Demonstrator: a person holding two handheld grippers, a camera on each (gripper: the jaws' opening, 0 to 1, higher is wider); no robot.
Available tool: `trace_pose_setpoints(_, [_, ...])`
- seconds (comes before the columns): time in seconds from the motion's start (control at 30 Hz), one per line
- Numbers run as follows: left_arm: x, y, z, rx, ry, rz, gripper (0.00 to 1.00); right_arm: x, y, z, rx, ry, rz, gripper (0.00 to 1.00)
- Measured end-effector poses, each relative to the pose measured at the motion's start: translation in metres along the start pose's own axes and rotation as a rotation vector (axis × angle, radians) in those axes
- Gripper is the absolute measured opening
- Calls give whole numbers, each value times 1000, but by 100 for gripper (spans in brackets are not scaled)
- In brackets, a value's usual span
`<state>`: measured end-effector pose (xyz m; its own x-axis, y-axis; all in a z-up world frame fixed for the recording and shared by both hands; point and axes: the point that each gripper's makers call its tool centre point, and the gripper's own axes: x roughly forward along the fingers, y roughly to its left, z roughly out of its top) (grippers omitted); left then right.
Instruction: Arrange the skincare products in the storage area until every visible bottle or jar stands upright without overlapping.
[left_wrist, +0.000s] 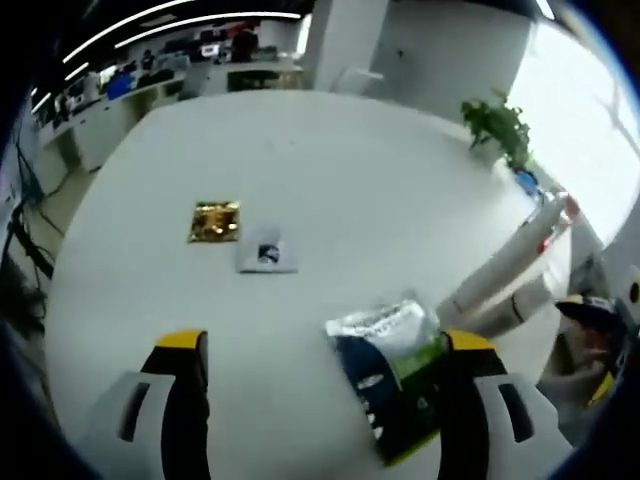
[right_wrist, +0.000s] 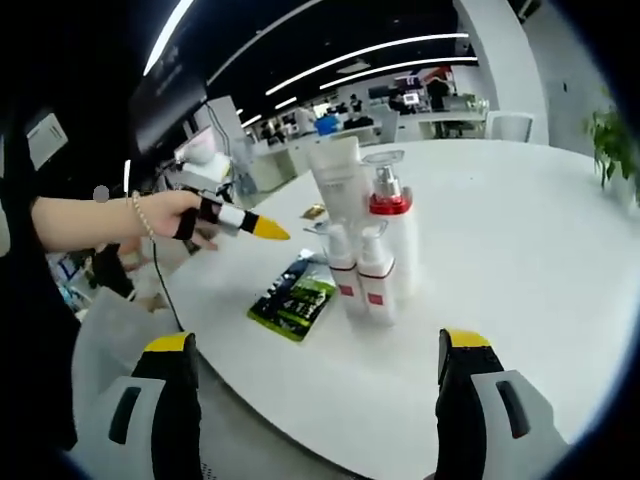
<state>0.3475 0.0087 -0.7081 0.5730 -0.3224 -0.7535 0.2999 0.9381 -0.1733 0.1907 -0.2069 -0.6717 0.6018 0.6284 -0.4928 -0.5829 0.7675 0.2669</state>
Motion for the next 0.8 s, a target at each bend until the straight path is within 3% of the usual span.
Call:
trace_pose_setpoints(0.27, [27,19,22,27,33,16,87,1,-4,-2,-7,17,-25,99])
trace_pose_setpoints(0.53, [47,36,24,74,93,41,81,-2,-11,-1,20,10,-52,98])
trace_pose_setpoints(0.8, [72,57,30,62,125,63,71,-2,-14,-3,30,24,-65,98])
